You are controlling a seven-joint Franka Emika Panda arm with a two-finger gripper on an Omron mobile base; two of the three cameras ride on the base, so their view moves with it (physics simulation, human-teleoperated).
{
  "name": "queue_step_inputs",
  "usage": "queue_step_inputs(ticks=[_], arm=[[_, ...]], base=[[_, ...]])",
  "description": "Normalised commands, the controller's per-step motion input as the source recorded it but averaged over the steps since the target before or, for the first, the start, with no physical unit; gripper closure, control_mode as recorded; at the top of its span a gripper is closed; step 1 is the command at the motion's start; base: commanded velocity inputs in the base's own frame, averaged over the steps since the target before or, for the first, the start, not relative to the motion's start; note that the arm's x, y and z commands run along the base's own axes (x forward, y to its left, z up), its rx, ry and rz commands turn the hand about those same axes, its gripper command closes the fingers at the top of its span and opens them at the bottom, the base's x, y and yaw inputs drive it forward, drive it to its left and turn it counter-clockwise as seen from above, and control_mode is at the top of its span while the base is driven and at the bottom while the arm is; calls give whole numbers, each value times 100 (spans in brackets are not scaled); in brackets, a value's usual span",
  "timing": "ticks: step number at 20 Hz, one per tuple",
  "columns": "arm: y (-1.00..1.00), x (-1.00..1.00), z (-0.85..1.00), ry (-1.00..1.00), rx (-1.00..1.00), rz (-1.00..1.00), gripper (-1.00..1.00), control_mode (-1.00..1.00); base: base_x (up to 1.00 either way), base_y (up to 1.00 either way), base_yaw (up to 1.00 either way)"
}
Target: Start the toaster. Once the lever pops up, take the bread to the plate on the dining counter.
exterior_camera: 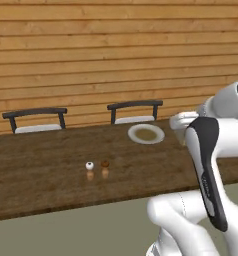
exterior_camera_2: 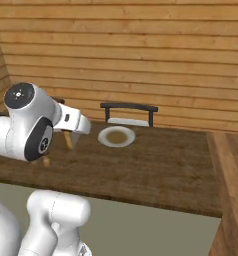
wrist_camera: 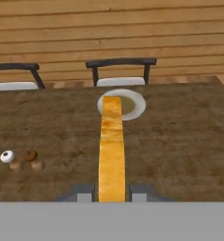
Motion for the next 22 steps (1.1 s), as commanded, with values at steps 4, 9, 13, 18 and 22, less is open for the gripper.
queue_step_inputs(ticks=[4,9,13,18,22], arm=[[-1,85,0,6,6,0,100,-100],[3,80,0,7,1,0,100,-100],[0,76,-1,10,2,0,100,-100],[-4,59,-11,9,3,1,100,-100],[-18,45,-15,10,5,5,100,-100]], base=[[0,0,0],[0,0,0],[0,0,0],[0,0,0],[0,0,0]])
